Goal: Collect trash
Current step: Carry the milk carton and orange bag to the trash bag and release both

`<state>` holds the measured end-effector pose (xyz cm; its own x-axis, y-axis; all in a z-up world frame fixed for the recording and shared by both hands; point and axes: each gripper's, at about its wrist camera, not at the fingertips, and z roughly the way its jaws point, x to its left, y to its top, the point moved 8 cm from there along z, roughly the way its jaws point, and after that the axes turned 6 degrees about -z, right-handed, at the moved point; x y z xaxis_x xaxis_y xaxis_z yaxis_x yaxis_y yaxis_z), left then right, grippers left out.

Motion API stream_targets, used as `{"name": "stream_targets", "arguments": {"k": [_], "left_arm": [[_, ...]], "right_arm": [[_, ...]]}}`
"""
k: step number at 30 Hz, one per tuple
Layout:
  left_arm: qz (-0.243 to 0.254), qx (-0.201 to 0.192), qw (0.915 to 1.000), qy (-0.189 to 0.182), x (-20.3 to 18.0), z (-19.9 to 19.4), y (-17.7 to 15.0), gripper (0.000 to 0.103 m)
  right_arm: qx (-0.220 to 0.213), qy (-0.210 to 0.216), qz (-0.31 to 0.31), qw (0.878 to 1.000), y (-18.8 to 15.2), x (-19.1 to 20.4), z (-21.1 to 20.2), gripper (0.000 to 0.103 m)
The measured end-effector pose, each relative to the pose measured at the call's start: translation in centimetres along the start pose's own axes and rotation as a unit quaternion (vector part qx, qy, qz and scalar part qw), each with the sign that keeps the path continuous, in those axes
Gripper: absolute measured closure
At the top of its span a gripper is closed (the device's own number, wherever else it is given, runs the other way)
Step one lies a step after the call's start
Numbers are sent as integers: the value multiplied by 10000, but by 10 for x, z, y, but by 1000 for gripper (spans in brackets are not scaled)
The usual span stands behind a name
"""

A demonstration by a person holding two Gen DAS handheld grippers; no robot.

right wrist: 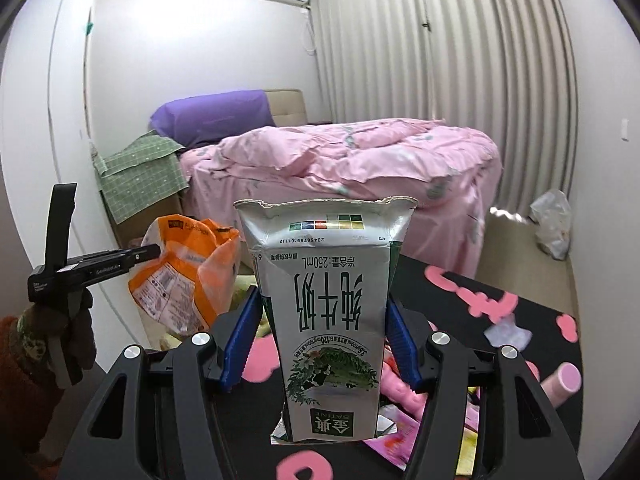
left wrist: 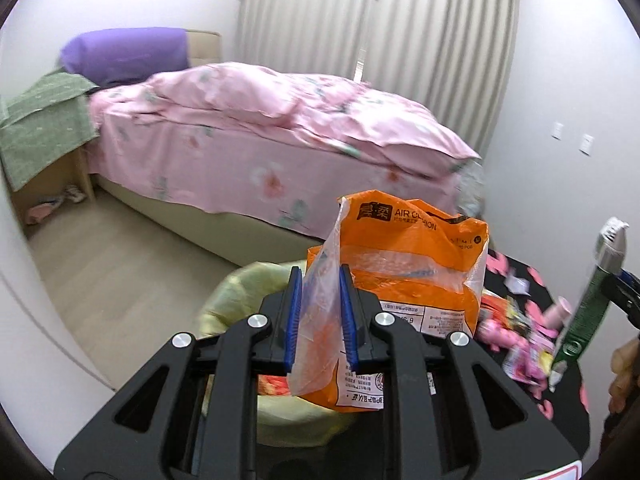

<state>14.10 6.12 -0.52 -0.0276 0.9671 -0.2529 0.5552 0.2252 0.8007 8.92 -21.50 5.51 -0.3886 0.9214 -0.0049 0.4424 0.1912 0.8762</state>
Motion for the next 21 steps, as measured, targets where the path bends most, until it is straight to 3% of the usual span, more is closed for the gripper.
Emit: {"name": "stream_targets", "arguments": {"k": [8,14,21], "left_arm": [[-247,-145,9977,619,61,7,12,85],[163,-8,9919,1258,87,35,1,85],[283,692,9910,1107,97,91,-37,85]], "right_arm": [[-129,407,37,9991,23,20,34,47],[-280,889,-130,9956,43,54,85,47],[-410,1793,-131,9829,57,111,176,47]]}}
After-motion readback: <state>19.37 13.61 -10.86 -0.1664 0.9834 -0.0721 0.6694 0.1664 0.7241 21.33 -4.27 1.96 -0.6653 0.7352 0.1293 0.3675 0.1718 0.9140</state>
